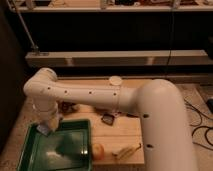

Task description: Wipe red bowl with sponge

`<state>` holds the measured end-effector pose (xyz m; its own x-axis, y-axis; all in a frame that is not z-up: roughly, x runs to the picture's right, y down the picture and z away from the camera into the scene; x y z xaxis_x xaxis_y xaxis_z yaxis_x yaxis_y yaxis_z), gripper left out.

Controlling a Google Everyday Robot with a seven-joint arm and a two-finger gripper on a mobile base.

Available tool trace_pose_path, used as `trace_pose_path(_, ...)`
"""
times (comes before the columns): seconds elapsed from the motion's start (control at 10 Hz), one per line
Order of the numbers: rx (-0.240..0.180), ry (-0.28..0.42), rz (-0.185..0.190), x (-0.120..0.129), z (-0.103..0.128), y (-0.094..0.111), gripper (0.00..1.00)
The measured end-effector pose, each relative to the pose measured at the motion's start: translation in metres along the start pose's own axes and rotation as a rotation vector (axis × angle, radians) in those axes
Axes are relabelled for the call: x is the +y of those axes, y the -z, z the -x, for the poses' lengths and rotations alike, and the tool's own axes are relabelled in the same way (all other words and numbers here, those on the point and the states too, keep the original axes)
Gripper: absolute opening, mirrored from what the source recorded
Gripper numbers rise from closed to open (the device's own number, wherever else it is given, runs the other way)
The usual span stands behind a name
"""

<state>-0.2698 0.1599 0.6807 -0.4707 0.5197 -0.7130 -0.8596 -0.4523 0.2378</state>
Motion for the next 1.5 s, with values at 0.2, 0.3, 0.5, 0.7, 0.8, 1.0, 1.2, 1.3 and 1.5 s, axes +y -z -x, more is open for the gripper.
trace_pose_path(0.2,-0.014,-0.135,0.027,-0.009,0.006,0.001,0.00)
trace_pose_path(0.3,-0.028,-0.224,0.049,-0.014,0.009,0.001,0.00)
trace_pose_path(0.5,-0.053,-0.444,0.102,-0.025,0.013,0.004,0.00)
trace_pose_path(0.7,-0.057,-0.661,0.173,-0.037,0.022,0.006,0.00)
trace_pose_path(0.8,-0.050,-0.764,0.224,-0.045,0.030,0.008,0.00)
trace_pose_path(1.0,-0.028,-0.887,0.286,-0.052,0.035,0.011,0.00)
trace_pose_path(1.2,-0.031,-0.929,0.288,-0.053,0.038,0.011,0.00)
trace_pose_path(1.3,-0.031,-0.912,0.267,-0.048,0.039,0.010,0.00)
trace_pose_path(1.5,-0.039,-0.989,0.251,-0.041,0.061,0.014,0.00)
